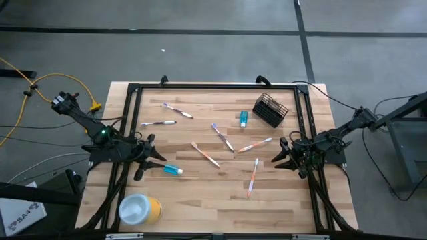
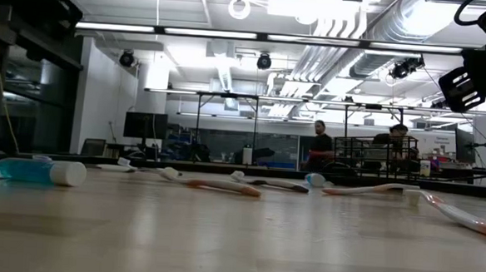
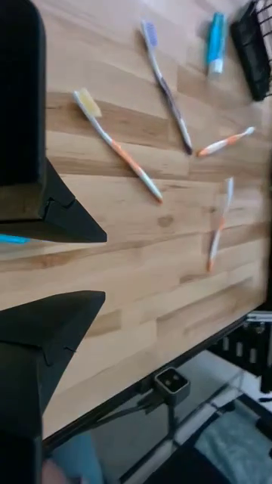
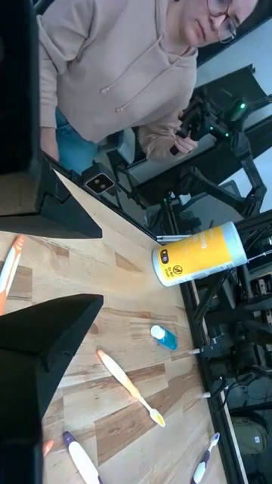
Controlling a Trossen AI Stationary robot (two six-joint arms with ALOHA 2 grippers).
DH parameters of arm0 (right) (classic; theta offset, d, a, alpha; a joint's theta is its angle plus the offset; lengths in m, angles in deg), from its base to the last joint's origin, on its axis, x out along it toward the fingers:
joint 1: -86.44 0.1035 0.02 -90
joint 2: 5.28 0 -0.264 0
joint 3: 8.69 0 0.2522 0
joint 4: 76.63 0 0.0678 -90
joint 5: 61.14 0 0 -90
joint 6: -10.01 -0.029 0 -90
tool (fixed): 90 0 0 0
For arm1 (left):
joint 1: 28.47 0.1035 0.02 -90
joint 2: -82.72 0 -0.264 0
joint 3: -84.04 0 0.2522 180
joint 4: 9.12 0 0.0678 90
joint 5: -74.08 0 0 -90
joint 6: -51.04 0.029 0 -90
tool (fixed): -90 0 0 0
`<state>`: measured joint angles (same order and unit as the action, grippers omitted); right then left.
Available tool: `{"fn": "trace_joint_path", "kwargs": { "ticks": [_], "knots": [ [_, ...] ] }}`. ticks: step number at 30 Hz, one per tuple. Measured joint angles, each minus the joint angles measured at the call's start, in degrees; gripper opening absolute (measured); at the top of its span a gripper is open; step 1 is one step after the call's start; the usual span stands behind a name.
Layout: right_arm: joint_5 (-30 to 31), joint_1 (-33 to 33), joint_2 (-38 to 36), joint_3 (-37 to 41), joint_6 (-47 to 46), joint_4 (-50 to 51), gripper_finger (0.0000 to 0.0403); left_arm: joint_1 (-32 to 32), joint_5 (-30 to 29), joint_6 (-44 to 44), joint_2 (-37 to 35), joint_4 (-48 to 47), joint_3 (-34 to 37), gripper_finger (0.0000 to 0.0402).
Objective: Pick & Place toothbrushing station
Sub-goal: Put the bottom blue mouthwash bottle into the middle of the black mesh organizer
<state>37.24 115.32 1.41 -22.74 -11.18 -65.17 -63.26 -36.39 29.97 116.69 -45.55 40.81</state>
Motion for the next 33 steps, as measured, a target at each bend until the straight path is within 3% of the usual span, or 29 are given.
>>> {"fn": "trace_joint_path", "kwargs": {
  "ticks": [8,19,26,33],
  "knots": [
    [0.04,0.0,-0.01,0.0,0.0,-0.02,0.0121,8.16,3.89,-2.54,5.53,-15.43,-8.64,0.0108],
    [0.11,0.0,-0.01,0.0,0.01,-0.02,0.0121,18.9,15.21,3.84,18.48,-22.15,-14.22,0.0108],
    [0.13,-0.02,-0.02,-0.01,0.0,-0.02,0.0121,21.53,19.6,8.68,27.48,-22.57,-15.16,0.0108],
    [0.09,0.0,-0.01,-0.02,0.0,-0.02,0.0121,20.33,20.78,12.07,34.66,-26.78,-21.95,0.0108]
  ]
}}
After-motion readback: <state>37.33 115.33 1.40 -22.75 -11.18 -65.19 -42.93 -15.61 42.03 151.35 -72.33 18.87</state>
